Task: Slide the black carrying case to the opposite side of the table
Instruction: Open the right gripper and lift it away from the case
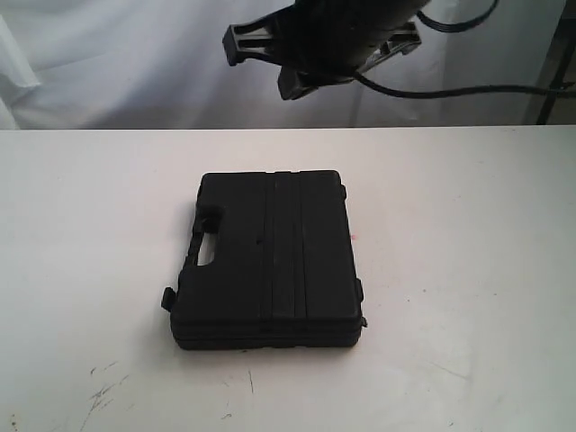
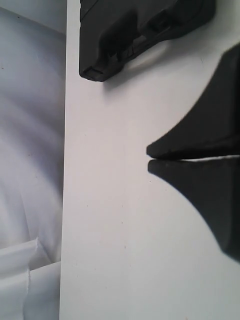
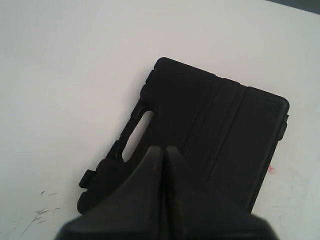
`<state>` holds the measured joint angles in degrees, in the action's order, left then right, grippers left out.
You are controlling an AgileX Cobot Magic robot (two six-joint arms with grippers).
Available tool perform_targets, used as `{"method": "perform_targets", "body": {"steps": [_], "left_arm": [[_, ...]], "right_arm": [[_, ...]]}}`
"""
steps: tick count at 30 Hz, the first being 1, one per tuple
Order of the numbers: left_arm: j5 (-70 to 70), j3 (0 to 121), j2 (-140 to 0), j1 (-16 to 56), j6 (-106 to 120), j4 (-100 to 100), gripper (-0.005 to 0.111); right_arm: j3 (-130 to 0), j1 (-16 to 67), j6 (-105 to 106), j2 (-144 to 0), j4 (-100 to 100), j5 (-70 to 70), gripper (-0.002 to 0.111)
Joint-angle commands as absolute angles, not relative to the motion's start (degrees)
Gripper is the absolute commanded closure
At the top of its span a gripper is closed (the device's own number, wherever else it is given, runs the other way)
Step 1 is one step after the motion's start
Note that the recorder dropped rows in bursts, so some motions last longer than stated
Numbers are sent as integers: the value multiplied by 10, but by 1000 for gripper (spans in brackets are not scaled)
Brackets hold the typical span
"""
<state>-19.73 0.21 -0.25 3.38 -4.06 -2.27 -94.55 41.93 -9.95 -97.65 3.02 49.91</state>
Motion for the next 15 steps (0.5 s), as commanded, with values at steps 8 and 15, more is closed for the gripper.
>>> {"method": "perform_targets", "body": {"steps": [8,15], "left_arm": [[-192,0,0,33,-42,-23,107],[-192,0,0,33,-42,-23,107]], "right_arm": [[-703,422,-90,-781,30,285,108],[-676,422,-90,-732,42,356,108]]}}
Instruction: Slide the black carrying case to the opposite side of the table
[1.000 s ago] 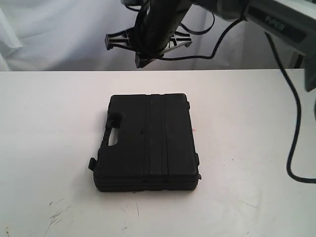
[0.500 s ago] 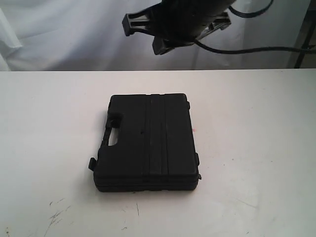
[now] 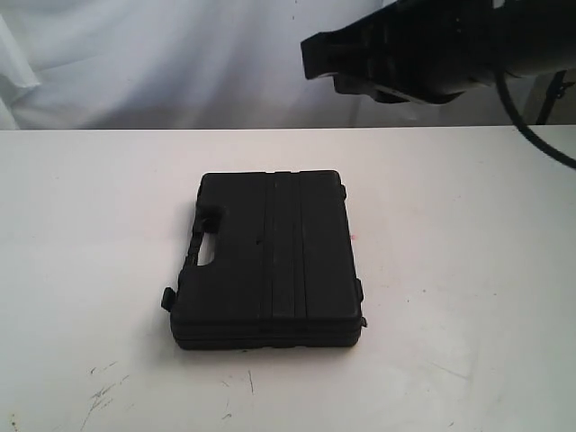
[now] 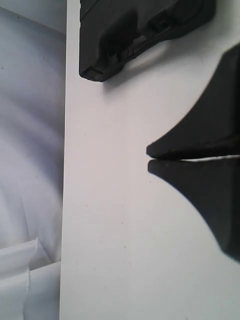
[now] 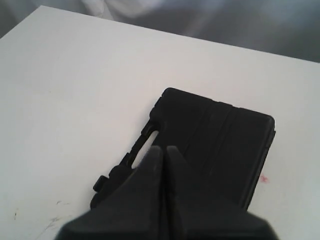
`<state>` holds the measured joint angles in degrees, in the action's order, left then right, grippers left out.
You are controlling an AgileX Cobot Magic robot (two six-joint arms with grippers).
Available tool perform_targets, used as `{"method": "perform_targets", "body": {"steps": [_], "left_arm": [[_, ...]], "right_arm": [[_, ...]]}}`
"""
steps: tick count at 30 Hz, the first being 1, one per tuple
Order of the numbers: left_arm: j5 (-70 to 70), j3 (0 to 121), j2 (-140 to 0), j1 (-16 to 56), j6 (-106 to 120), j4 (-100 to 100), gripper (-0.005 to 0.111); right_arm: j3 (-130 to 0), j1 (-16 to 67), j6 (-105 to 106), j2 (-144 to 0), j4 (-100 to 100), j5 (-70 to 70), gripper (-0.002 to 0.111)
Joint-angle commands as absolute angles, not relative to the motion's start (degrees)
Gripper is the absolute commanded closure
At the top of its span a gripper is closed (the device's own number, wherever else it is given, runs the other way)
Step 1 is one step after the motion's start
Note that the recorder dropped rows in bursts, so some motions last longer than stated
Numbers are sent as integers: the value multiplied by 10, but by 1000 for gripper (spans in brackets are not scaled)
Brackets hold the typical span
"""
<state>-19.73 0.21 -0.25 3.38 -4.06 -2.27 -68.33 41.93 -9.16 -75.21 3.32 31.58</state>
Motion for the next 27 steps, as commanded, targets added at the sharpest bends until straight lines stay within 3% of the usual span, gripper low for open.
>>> {"method": "perform_targets", "body": {"steps": [1,17,27], "left_arm": [[-192,0,0,33,-42,-23,107],[-192,0,0,33,-42,-23,107],[-192,0,0,33,-42,-23,107]], "right_arm": [[-676,422,-90,-728,42,365,108],[-667,422,-81,-685,-11,397,108],[-491,336,-81,-568,30,241,108]]}}
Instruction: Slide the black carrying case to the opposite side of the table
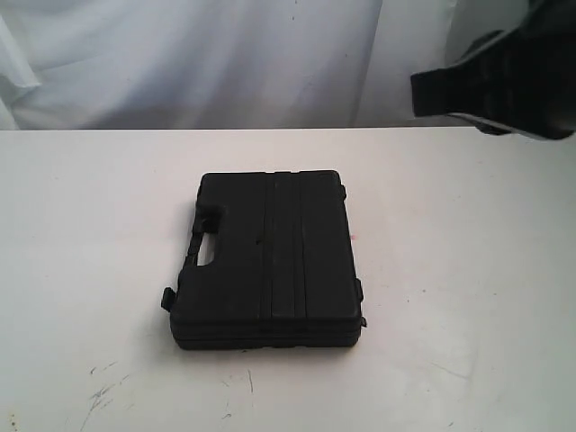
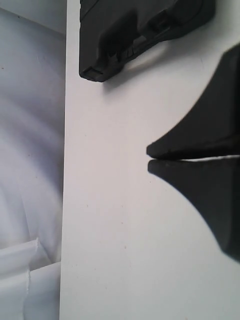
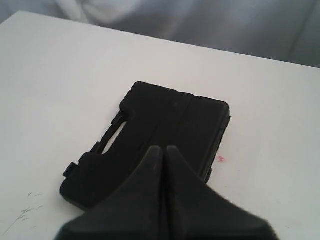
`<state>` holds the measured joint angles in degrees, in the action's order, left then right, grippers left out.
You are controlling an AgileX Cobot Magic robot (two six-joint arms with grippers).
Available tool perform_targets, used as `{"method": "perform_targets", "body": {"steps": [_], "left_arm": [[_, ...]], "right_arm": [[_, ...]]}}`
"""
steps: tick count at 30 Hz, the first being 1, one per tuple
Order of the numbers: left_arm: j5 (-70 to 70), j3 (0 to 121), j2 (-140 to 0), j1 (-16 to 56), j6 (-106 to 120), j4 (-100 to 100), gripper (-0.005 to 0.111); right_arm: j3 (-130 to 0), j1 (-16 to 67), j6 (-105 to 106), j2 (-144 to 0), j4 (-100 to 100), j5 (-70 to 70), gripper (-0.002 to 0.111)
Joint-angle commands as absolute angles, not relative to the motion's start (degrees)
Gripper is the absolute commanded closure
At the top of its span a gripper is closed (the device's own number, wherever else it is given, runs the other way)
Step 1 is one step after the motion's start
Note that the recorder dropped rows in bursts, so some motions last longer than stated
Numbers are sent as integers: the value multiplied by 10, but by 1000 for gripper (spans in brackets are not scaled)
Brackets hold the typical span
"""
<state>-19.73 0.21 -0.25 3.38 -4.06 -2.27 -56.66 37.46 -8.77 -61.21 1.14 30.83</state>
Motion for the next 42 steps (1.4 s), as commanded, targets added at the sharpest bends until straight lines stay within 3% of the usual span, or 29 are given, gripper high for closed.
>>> {"method": "perform_targets", "body": {"steps": [1,11,21,34,42], "left_arm": [[-192,0,0,33,-42,-23,107],[-192,0,0,33,-42,-23,107],[-192,0,0,33,-42,-23,107],[-192,0,0,33,-42,-23,107],[-192,0,0,33,-42,-23,107]], "right_arm": [[-468,322,-81,-551,36,227,108],[-276,173,-46,-350,63,143,108],[-174,48,0,-178,63,142,108],[-31,34,6,-1,65,133,108],[-28,34,18,0,65,139,108]]}}
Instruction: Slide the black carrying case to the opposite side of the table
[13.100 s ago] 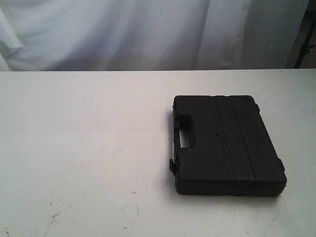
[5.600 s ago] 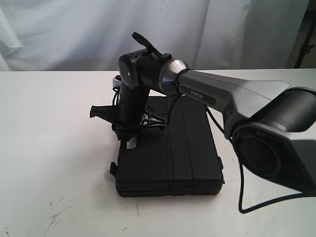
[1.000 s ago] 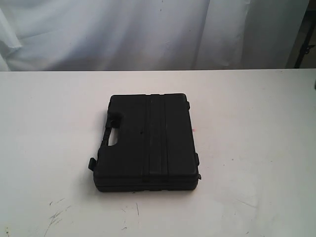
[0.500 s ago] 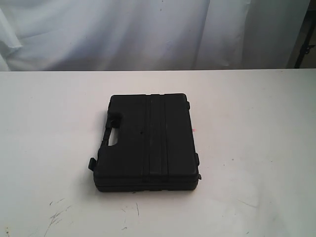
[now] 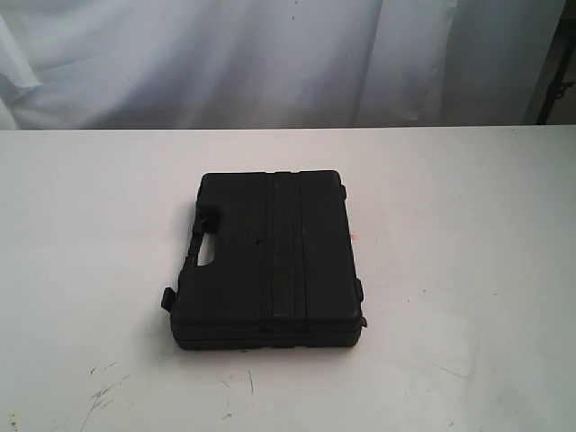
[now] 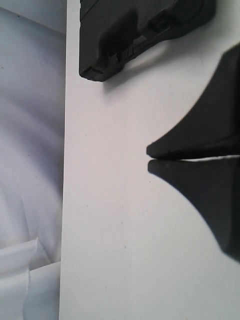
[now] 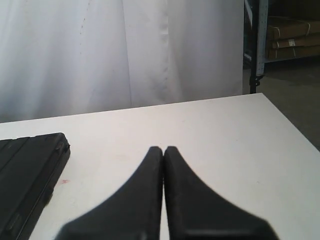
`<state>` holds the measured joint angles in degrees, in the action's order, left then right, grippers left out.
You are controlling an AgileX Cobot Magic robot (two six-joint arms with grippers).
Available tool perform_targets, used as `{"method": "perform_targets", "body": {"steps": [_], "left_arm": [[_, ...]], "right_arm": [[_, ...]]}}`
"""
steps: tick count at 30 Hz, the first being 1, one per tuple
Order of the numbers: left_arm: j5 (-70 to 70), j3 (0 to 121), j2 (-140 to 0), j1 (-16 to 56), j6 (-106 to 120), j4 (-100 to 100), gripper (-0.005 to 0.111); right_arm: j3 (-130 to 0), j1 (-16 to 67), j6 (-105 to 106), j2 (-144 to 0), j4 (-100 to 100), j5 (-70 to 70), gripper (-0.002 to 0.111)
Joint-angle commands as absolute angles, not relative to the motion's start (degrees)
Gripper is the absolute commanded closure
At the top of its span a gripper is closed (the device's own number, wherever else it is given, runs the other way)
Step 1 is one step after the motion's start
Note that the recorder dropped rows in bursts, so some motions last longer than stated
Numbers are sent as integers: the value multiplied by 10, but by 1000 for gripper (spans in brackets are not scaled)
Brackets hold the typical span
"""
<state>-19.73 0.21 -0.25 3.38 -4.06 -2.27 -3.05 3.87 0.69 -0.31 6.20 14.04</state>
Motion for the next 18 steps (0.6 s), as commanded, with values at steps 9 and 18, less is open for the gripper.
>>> {"method": "perform_targets", "body": {"steps": [9,18], "left_arm": [[-192,0,0,33,-42,-23,107],[-192,0,0,33,-42,-23,107]], "right_arm": [[0,34,26,0,58,136,108],[0,34,32,0,54,194,108]]}}
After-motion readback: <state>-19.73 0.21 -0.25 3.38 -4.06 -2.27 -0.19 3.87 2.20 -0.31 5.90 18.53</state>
